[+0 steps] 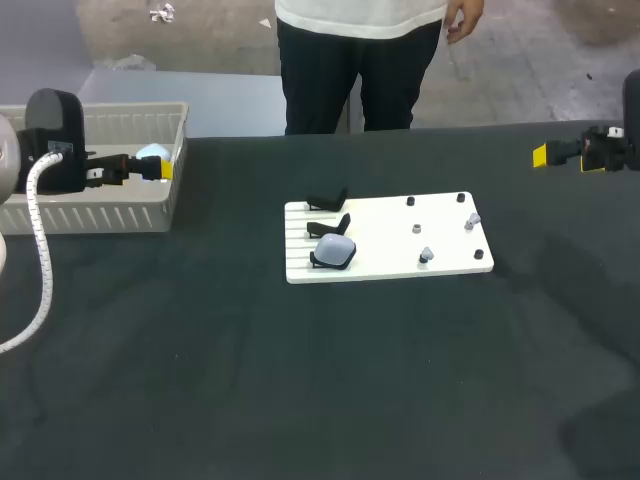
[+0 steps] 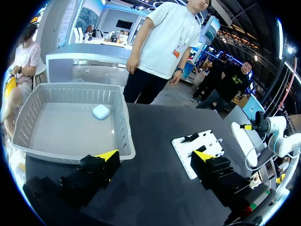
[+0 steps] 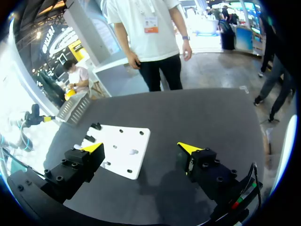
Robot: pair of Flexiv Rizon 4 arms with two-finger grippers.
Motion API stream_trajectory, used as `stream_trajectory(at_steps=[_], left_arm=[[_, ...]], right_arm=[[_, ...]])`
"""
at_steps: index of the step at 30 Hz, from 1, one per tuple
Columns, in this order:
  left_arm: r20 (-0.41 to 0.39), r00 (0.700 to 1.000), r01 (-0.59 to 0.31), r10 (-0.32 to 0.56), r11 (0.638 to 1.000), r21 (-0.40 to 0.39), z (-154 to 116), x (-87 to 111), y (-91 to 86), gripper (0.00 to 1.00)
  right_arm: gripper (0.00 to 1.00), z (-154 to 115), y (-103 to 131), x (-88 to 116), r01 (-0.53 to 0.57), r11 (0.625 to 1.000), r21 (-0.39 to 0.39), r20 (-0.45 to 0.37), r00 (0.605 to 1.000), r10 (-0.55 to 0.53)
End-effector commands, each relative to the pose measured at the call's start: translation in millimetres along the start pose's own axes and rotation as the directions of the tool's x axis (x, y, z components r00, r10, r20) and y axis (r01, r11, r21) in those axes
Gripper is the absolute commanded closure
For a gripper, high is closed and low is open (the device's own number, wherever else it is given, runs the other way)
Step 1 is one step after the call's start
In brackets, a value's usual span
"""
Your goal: Pick up each earbud case from the left stands, insert the matching earbuds, close the lid, and place the case in the box.
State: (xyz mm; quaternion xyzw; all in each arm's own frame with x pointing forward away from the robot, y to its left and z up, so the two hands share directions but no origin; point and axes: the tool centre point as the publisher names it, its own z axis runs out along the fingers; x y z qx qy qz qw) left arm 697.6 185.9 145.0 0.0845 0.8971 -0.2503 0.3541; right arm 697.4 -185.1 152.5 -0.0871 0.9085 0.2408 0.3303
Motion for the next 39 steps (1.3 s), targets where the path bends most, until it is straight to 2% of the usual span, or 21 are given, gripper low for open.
stream_trajectory(at_steps=[1,13,14,15,16,17,18,19,20,21,22,24,25,26,27,30,33,36,39], left_arm=[[-0.006,1.000,0.002,-0.002,1.000,-0.008,0,-1.1,-2.0,0.00],[-0.006,1.000,0.002,-0.002,1.000,-0.008,0,-1.1,-2.0,0.00],[0.063,0.996,-0.072,0.066,0.993,0.093,0,-2.4,-5.2,0.00],[0.087,0.991,-0.117,0.106,0.984,0.133,-1,-2.8,-7.6,0.00],[0.122,0.980,-0.178,0.159,0.970,0.167,0,-3.2,-9.9,0.00],[0.176,0.959,-0.262,0.223,0.933,0.247,-2,-3.5,-14.0,0.00],[0.206,0.946,-0.301,0.251,0.916,0.266,-4,-3.5,-15.7,0.00],[0.232,0.914,-0.391,0.332,0.873,0.293,-4,-3.2,-18.7,0.00],[0.266,0.898,-0.427,0.350,0.839,0.336,-3,-2.5,-20.8,0.00],[0.285,0.871,-0.483,0.400,0.806,0.342,-2,-1.8,-22.1,0.00],[0.320,0.828,-0.557,0.461,0.742,0.372,-3,0.1,-26.0,0.00],[0.370,0.795,-0.603,0.480,0.692,0.398,-3,1.5,-27.1,0.00],[0.393,0.766,-0.641,0.508,0.644,0.418,-2,3.0,-27.9,0.00],[0.416,0.750,-0.660,0.514,0.618,0.427,-2,3.6,-28.6,0.00],[0.440,0.720,-0.693,0.536,0.565,0.447,-2,5.2,-29.8,0.00],[0.466,0.673,-0.739,0.574,0.497,0.454,-1,7.0,-35.9,0.00],[0.466,0.651,-0.757,0.599,0.465,0.459,-2,7.4,-44.0,0.00],[0.406,0.674,-0.736,0.618,0.511,0.444,0,8.9,-51.7,0.00],[0.406,0.674,-0.736,0.618,0.511,0.444,0,8.9,-51.7,0.00]], right_arm=[[0.00,1,-1,0,0.001,1.000,-0.002,0.000,1.000,-0.001],[0.00,1,-1,0,0.001,1.000,-0.002,0.000,1.000,-0.001],[0.00,1,-1,0,0.001,1.000,-0.002,0.000,1.000,-0.001],[0.00,1,-1,0,0.001,1.000,-0.002,0.000,1.000,-0.001],[0.00,1,-1,0,0.001,1.000,-0.002,0.000,1.000,-0.001],[0.00,1,-1,0,0.001,1.000,-0.002,0.000,1.000,-0.001],[0.00,1,-1,0,0.001,1.000,-0.002,0.000,1.000,-0.001],[0.00,1,-1,0,0.001,1.000,-0.002,0.000,1.000,-0.001],[0.00,1,-1,0,0.001,1.000,-0.002,0.000,1.000,-0.001],[0.00,1,-1,0,0.001,1.000,-0.002,0.000,1.000,-0.001],[0.00,1,-1,0,0.001,1.000,-0.002,0.000,1.000,-0.001],[0.00,1,-1,0,0.001,1.000,-0.002,0.000,1.000,-0.001],[0.00,1,-1,0,0.001,1.000,-0.002,0.000,1.000,-0.001],[0.00,1,-1,0,0.001,1.000,-0.002,0.000,1.000,-0.001],[0.00,1,-1,0,0.001,1.000,-0.002,0.000,1.000,-0.001],[0.00,1,-1,0,0.001,1.000,-0.002,0.000,1.000,-0.001],[0.00,1,-1,0,0.001,1.000,-0.002,0.000,1.000,-0.001],[0.00,1,-1,0,0.001,1.000,-0.002,0.000,1.000,-0.001],[0.00,1,-1,0,0.001,1.000,-0.002,0.000,1.000,-0.001]])
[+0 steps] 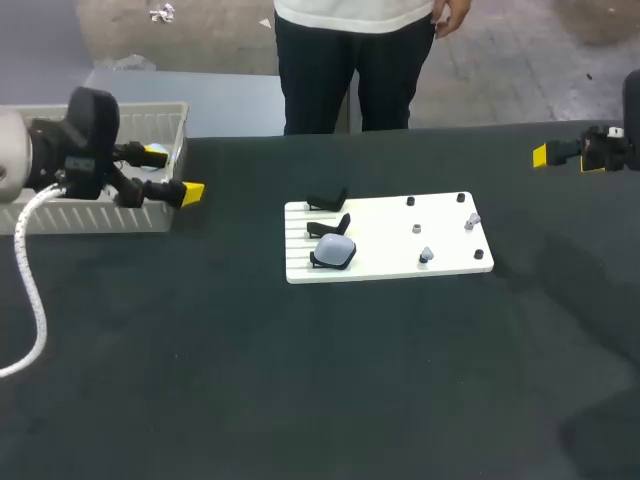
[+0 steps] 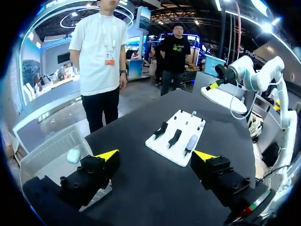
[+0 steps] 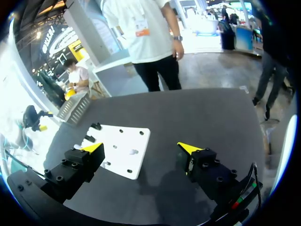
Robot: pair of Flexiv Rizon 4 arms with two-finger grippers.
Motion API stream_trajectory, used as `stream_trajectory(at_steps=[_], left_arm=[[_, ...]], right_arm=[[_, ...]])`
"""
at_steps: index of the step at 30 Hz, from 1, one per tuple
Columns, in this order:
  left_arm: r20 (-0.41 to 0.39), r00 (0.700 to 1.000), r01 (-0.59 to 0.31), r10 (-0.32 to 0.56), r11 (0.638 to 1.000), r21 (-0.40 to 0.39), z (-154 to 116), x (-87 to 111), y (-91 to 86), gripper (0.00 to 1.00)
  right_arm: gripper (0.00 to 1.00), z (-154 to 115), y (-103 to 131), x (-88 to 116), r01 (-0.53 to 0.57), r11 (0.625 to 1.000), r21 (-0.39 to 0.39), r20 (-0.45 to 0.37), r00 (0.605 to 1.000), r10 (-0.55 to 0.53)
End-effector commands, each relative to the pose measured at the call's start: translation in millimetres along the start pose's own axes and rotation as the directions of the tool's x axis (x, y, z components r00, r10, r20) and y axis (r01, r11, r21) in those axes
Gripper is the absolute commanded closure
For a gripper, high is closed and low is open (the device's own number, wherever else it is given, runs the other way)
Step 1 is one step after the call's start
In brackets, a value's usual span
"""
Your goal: Pick up each earbud case from the left stands, insert the matching earbuds, close the lid, and place the case in the box.
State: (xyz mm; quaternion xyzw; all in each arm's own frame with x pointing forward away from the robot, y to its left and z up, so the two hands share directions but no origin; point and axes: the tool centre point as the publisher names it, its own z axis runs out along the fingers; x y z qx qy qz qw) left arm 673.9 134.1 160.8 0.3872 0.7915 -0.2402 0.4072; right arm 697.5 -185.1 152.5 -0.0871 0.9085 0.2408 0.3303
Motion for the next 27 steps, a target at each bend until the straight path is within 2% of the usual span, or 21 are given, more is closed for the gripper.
stream_trajectory(at_steps=[1,14,27], left_arm=[[0.288,0.937,-0.280,0.200,0.921,0.272,-4,4.3,4.4,0.00],[0.288,0.937,-0.280,0.200,0.921,0.272,-4,4.3,4.4,0.00],[0.211,0.946,-0.303,0.247,0.907,0.292,34,-5.8,-51.5,0.00]], right_arm=[[0.00,1,-1,0,0.001,1.000,-0.002,0.000,1.000,-0.001],[0.00,1,-1,0,0.001,1.000,-0.002,0.000,1.000,-0.001],[0.00,1,-1,0,0.001,1.000,-0.002,0.000,1.000,-0.001]])
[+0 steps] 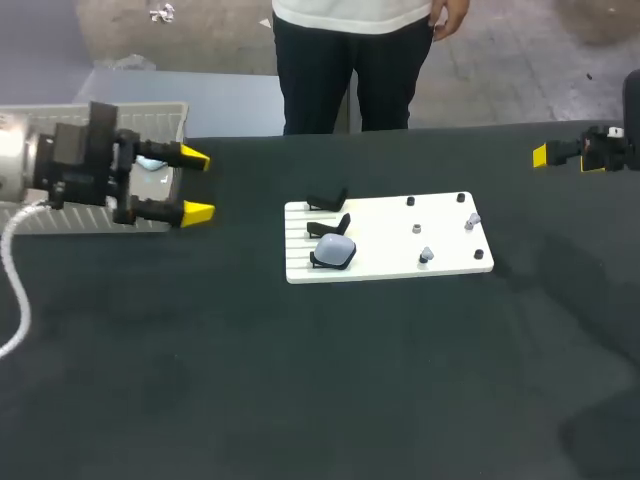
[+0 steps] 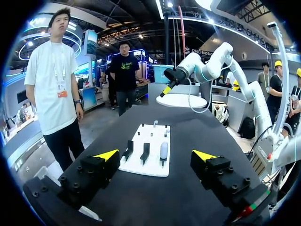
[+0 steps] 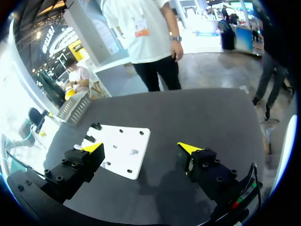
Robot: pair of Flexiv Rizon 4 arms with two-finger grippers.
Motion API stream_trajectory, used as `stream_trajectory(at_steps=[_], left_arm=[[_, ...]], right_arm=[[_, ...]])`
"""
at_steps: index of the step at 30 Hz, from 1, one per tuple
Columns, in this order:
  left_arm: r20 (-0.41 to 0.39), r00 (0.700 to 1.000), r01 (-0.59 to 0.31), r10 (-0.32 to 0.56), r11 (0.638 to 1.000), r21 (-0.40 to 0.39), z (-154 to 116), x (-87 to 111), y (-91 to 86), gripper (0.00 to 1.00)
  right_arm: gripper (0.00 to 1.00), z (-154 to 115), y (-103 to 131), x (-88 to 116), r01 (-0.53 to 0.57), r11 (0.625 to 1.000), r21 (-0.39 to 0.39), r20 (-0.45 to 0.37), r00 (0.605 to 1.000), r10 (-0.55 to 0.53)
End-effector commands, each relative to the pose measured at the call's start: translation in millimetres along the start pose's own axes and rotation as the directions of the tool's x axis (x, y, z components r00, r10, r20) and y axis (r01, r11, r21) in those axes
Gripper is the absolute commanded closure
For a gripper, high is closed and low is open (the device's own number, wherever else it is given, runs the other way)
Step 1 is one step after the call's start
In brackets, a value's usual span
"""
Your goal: Pick up each earbud case from the left stands, insert the matching earbuds, close the lid, and place the case in the box.
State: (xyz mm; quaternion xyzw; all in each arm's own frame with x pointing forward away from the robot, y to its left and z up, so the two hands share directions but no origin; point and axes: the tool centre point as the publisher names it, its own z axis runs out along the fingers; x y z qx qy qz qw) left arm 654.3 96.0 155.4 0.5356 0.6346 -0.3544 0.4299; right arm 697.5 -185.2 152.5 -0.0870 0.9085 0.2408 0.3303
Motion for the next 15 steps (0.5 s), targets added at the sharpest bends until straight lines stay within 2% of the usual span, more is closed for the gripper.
stream_trajectory(at_steps=[1,7,15], left_arm=[[-0.015,1.000,-0.012,0.011,0.999,-0.039,22,-2.0,-11.2,0.00],[-0.014,1.000,0.005,-0.005,1.000,0.016,46,2.0,-25.8,0.00],[-0.069,0.998,0.001,0.004,0.997,0.072,83,16.6,-41.9,0.00]], right_arm=[[0.00,1,-1,0,0.001,1.000,-0.002,0.000,1.000,-0.001],[0.00,1,-1,0,0.001,1.000,-0.002,0.000,1.000,-0.001],[0.00,1,-1,0,0.001,1.000,-0.002,0.000,1.000,-0.001]])
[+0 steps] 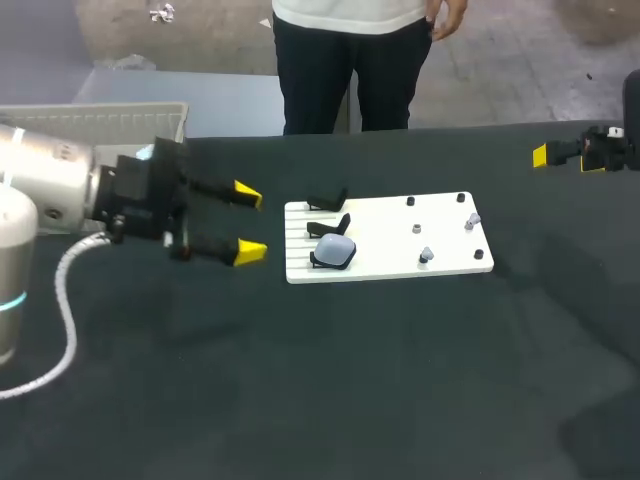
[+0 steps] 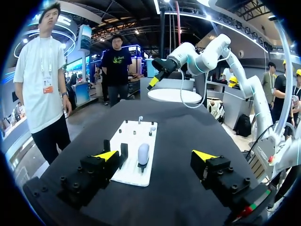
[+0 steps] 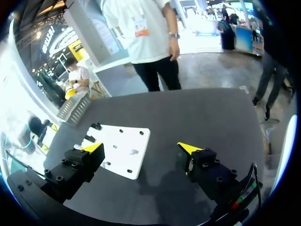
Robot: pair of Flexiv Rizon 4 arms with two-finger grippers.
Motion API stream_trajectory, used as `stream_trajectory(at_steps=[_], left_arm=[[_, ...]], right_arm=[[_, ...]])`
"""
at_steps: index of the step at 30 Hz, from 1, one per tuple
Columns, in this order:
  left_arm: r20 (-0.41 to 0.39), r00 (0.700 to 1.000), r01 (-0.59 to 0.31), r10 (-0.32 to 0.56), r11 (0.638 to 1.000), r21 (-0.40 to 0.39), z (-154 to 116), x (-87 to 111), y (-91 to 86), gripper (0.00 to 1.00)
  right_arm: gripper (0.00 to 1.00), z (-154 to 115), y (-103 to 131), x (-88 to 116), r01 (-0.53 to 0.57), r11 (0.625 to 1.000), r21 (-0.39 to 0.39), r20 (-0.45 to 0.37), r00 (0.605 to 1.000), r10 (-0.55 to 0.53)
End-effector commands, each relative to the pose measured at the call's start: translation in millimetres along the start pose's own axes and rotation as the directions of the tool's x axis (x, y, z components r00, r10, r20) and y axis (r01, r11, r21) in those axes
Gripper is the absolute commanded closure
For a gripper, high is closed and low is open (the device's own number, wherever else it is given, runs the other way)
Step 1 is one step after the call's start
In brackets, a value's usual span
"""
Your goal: Pick up each earbud case from the left stands, insert the matching earbuds, close the lid, and place the case in the box.
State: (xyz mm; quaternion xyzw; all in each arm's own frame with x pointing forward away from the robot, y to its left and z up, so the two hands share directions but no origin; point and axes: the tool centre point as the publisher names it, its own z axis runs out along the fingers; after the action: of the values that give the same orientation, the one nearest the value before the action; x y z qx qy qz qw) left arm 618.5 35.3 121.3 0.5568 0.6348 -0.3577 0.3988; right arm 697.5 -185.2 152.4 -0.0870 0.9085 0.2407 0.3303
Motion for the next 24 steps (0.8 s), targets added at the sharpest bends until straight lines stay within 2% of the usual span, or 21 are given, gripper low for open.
stream_trajectory(at_steps=[1,6,8,23,24], left_arm=[[-0.021,1.000,-0.001,0.002,1.000,0.017,22,6.0,5.3,0.00],[-0.054,0.999,-0.009,0.010,1.000,0.018,32,10.8,6.5,0.00],[-0.090,0.996,-0.007,0.008,1.000,0.011,33,10.1,9.4,0.00],[-0.090,0.996,-0.007,0.008,1.000,0.011,33,10.1,9.4,0.00],[-0.087,0.996,-0.019,0.021,0.999,0.029,37,12.5,10.7,0.00]], right_arm=[[0.00,1,-1,0,0.001,1.000,-0.002,0.000,1.000,-0.001],[0.00,1,-1,0,0.001,1.000,-0.002,0.000,1.000,-0.001],[0.00,1,-1,0,0.001,1.000,-0.002,0.000,1.000,-0.001],[0.00,1,-1,0,0.001,1.000,-0.002,0.000,1.000,-0.001],[0.00,1,-1,0,0.001,1.000,-0.002,0.000,1.000,-0.001]])
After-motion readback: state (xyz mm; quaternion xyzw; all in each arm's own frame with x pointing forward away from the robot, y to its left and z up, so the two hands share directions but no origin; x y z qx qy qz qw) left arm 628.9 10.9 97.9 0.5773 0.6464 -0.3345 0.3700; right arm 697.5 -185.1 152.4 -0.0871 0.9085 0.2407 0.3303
